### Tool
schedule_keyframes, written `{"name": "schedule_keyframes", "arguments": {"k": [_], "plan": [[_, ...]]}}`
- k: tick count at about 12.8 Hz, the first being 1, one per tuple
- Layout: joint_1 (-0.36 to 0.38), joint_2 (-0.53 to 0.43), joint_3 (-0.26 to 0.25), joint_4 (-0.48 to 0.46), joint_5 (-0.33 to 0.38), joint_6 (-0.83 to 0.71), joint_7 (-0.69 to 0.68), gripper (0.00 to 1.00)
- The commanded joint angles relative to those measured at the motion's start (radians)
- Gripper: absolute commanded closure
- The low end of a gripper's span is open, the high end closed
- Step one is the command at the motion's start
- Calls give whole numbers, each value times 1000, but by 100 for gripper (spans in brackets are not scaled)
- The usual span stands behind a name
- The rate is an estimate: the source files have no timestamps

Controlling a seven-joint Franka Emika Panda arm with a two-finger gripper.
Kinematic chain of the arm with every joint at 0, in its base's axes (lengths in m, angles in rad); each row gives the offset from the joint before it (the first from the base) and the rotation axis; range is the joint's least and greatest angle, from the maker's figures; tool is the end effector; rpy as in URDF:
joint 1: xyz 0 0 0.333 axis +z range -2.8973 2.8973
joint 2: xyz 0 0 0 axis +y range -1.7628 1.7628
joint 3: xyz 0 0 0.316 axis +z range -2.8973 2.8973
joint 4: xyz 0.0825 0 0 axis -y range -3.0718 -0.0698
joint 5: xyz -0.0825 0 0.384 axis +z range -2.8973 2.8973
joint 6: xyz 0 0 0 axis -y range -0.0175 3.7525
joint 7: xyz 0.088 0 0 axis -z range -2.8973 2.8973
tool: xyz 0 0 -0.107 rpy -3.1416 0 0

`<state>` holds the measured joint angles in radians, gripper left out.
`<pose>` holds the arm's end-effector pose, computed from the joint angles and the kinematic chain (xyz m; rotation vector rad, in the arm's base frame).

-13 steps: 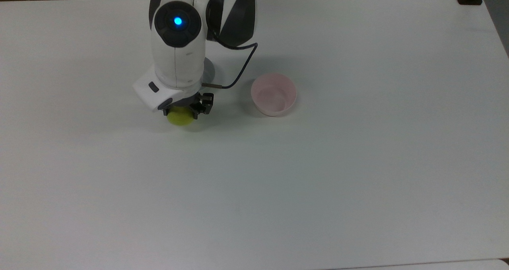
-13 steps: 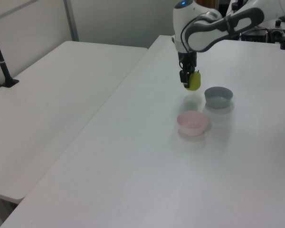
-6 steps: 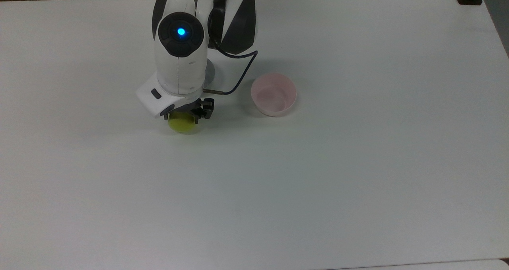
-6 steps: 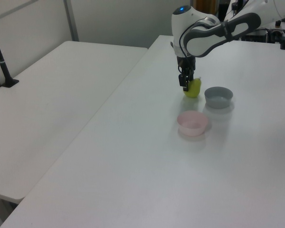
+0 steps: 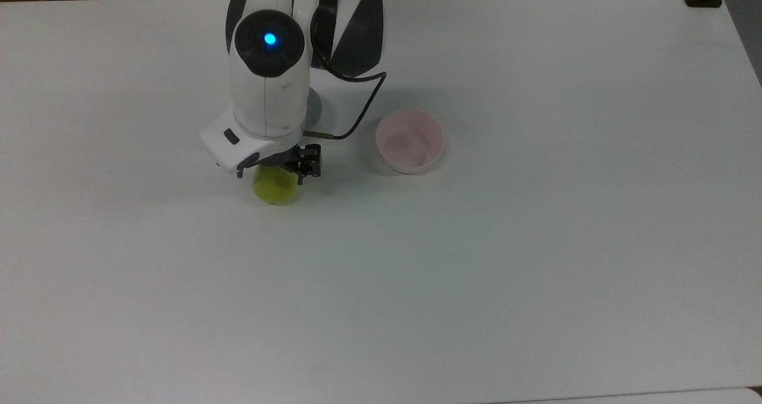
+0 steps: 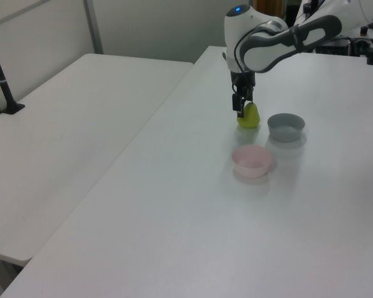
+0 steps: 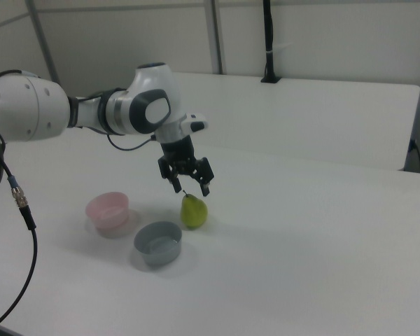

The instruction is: Pick up a pear from the bowl

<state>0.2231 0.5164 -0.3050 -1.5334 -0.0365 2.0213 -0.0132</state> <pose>0.6904 -0.0274 0.3676 2.9602 -0.0229 -0.0220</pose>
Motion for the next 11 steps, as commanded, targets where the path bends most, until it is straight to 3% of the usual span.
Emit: {"name": "schedule_keyframes", "arguments": {"k": [1,7,11], "plan": [[-1,-213,10,-65,7,-65,12,0],[-24,-415,9,-97,7,-288,-2,0],[-28,-401,-6,-64,9,-348,4,0]]}}
